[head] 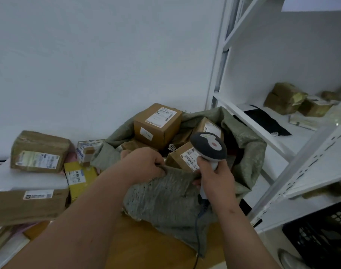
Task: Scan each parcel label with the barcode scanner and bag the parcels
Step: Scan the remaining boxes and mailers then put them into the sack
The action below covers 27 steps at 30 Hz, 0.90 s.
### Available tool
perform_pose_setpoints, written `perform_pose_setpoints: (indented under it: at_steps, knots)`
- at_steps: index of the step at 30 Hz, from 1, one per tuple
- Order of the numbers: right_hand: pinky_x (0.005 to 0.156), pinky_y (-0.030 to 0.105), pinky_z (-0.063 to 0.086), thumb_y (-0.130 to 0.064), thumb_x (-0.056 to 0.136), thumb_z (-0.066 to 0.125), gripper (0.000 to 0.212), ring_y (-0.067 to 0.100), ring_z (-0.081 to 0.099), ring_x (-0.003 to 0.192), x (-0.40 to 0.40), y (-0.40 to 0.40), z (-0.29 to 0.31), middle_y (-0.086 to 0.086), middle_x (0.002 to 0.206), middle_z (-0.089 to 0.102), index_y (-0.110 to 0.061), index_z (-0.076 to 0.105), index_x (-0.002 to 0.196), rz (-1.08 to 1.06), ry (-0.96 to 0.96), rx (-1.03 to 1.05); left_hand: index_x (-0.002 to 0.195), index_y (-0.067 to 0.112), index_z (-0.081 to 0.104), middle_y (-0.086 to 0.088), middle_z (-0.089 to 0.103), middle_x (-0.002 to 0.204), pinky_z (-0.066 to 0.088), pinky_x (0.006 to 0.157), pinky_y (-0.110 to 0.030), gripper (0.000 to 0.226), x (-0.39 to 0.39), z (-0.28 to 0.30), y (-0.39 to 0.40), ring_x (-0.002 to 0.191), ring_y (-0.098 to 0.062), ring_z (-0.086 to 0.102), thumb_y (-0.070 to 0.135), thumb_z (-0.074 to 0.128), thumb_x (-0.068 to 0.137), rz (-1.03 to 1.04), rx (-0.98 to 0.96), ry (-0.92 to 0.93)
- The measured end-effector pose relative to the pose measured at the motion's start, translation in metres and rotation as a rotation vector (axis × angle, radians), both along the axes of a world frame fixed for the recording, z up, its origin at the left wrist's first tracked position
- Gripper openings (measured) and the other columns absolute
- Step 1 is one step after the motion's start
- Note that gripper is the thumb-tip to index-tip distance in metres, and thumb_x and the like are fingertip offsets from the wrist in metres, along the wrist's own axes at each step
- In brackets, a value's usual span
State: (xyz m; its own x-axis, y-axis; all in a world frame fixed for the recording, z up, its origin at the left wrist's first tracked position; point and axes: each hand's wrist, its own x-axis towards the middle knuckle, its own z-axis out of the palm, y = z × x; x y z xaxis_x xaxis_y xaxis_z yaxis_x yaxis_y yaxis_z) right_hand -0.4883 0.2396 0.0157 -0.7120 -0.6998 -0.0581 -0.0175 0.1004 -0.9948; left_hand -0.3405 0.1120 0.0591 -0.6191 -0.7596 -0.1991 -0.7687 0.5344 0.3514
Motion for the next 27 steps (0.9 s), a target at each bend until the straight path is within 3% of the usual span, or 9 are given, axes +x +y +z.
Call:
perform_pose_setpoints:
  at_steps: [4,8,12,14,17,22,25,27]
  knots:
    - [0.083,0.046,0.058,-0.042,0.092,0.063,0.028,0.020,0.067,0.090,0.017,0.003,0.009,-0.006,0.098,0.068,-0.037,0.052,0.116,-0.015,0.081,0.011,0.078,0.034,0.064,0.014,0.061,0.079,0.032,0.101,-0.044,0.017,0.014,-0.008,0.009,0.087,-0.008,0.053,0.048,0.060,0.087,0.051,-0.063,0.060]
    - [0.068,0.031,0.045,-0.043,0.093,0.061,0.025,0.004,0.055,0.081,0.042,0.008,0.016,-0.013,0.094,0.059,-0.039,0.045,0.112,-0.021,0.241,0.067,0.083,0.038,0.064,0.020,0.060,0.079,0.024,0.107,-0.044,0.015,0.035,-0.012,0.018,0.090,-0.007,0.053,0.048,0.056,0.091,0.108,-0.117,0.126]
    - [0.058,0.026,0.042,-0.040,0.094,0.061,0.015,0.003,0.056,0.078,0.077,0.005,0.025,-0.009,0.091,0.061,-0.039,0.047,0.099,-0.035,0.357,0.071,0.080,0.045,0.065,0.023,0.060,0.086,0.032,0.107,-0.049,0.014,0.076,-0.013,0.016,0.094,-0.008,0.056,0.043,0.057,0.092,0.178,-0.072,0.271]
    - [0.058,0.026,0.041,-0.037,0.094,0.061,0.013,0.005,0.058,0.077,0.100,0.000,0.029,-0.009,0.087,0.062,-0.038,0.049,0.098,-0.003,0.307,0.046,0.072,0.048,0.057,0.022,0.061,0.082,0.038,0.103,-0.047,0.021,0.104,-0.014,0.012,0.091,-0.009,0.057,0.043,0.056,0.093,0.232,-0.035,0.318]
    - [0.061,0.033,0.050,-0.039,0.094,0.060,0.015,0.018,0.066,0.076,0.142,-0.012,0.033,-0.001,0.083,0.068,-0.034,0.055,0.107,0.090,0.195,0.048,0.074,0.049,0.054,0.021,0.062,0.082,0.043,0.099,-0.046,0.019,0.148,-0.022,0.007,0.090,-0.009,0.058,0.046,0.055,0.093,0.311,-0.008,0.336]
    - [0.061,0.037,0.051,-0.035,0.095,0.062,0.007,0.018,0.063,0.063,0.215,-0.037,0.025,0.005,0.083,0.069,-0.028,0.059,0.097,0.288,0.104,0.101,0.079,0.046,0.057,0.022,0.061,0.083,0.044,0.097,-0.043,0.012,0.224,-0.041,-0.001,0.090,-0.007,0.058,0.046,0.058,0.092,0.451,0.037,0.320]
    - [0.063,0.039,0.051,-0.034,0.093,0.063,0.011,0.021,0.060,0.062,0.256,-0.054,0.014,0.010,0.080,0.069,-0.024,0.060,0.090,0.346,0.063,0.163,0.093,0.039,0.065,0.018,0.059,0.090,0.044,0.089,-0.031,0.007,0.273,-0.055,-0.005,0.093,-0.007,0.057,0.041,0.058,0.093,0.528,0.055,0.316]
    - [0.064,0.039,0.053,-0.034,0.092,0.063,0.014,0.021,0.060,0.064,0.280,-0.064,0.006,0.014,0.082,0.070,-0.020,0.062,0.091,0.375,0.036,0.214,0.105,0.034,0.067,0.015,0.059,0.094,0.042,0.081,-0.028,0.015,0.302,-0.063,-0.006,0.091,-0.007,0.055,0.040,0.057,0.094,0.587,0.052,0.302]
